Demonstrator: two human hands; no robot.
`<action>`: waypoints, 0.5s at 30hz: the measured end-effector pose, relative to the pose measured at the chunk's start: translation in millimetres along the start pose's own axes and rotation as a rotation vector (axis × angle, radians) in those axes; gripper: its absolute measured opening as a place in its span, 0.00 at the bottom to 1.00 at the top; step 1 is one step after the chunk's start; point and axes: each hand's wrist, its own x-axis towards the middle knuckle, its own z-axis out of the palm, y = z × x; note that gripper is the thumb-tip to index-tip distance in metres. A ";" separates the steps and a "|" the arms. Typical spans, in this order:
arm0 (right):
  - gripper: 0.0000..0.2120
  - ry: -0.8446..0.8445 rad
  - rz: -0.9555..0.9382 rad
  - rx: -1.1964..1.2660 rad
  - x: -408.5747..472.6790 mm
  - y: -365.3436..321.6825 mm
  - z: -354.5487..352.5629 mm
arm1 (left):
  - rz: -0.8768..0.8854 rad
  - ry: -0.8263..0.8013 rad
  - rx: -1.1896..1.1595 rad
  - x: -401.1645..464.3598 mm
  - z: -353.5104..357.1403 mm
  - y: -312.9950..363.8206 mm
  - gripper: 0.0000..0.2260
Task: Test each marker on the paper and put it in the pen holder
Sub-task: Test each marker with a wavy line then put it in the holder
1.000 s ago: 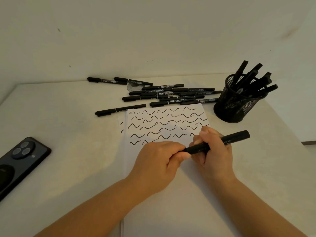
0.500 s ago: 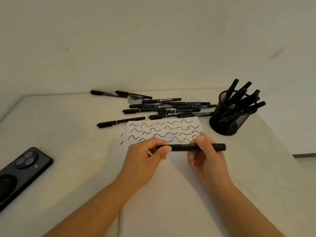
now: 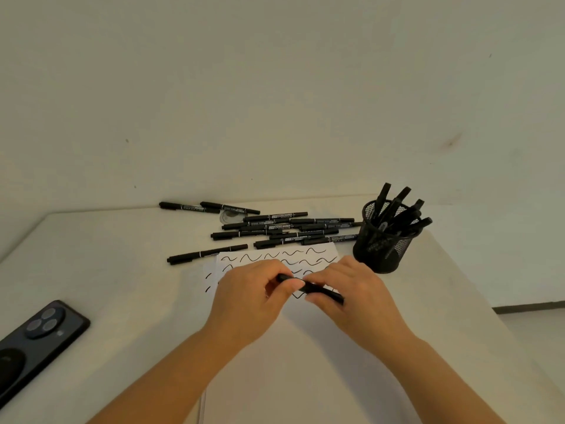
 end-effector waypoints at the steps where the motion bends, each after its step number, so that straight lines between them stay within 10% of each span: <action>1: 0.10 -0.009 -0.012 -0.024 -0.8 1.4 -1.5 | 0.015 -0.004 0.001 1.5 0.1 3.4 0.11; 7: 0.09 0.119 0.159 -0.025 -7.2 13.9 -17.2 | -0.045 -0.083 -0.191 15.1 -4.7 12.0 0.05; 15: 0.10 0.457 0.479 0.272 12.2 47.8 -60.7 | -0.100 -0.190 0.370 60.1 7.5 -42.9 0.08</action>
